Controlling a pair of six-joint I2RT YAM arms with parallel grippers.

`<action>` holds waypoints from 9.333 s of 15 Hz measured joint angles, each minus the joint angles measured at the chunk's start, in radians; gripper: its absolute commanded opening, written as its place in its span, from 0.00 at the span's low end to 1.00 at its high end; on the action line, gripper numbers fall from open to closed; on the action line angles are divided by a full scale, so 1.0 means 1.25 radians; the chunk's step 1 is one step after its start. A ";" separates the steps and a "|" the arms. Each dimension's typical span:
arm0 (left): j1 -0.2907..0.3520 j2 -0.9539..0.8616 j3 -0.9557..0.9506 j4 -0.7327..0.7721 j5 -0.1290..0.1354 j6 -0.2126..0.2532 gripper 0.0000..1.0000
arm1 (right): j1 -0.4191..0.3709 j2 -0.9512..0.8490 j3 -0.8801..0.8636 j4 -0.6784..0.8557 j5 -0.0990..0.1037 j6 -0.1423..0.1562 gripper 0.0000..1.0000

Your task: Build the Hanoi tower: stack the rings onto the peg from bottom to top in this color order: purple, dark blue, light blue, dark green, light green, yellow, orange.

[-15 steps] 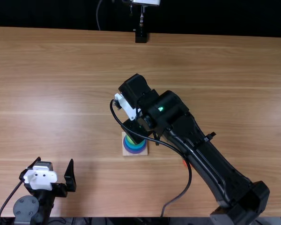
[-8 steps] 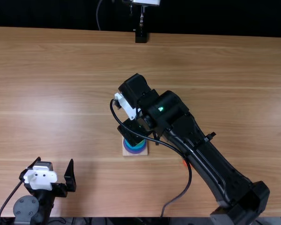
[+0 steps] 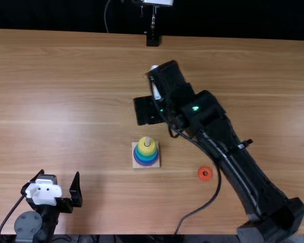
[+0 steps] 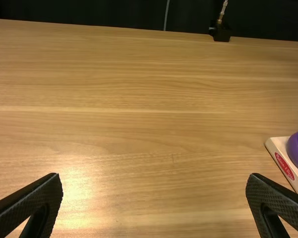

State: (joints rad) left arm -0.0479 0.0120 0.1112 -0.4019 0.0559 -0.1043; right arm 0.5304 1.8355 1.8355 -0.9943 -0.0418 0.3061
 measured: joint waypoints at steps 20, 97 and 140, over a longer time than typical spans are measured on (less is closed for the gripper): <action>0.000 0.000 0.000 0.000 0.000 0.000 1.00 | -0.212 -0.390 -0.831 0.212 0.001 -0.309 1.00; 0.000 0.000 0.000 0.000 0.000 0.000 1.00 | 0.106 -0.053 0.002 -0.180 -0.002 -0.265 0.00; 0.000 0.000 0.000 0.000 0.000 0.000 1.00 | -0.312 0.131 -0.281 0.265 0.008 -0.265 1.00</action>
State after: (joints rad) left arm -0.0479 0.0116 0.1108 -0.4019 0.0559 -0.1047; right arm 0.1410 1.9987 1.4841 -0.6632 -0.0322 -0.0250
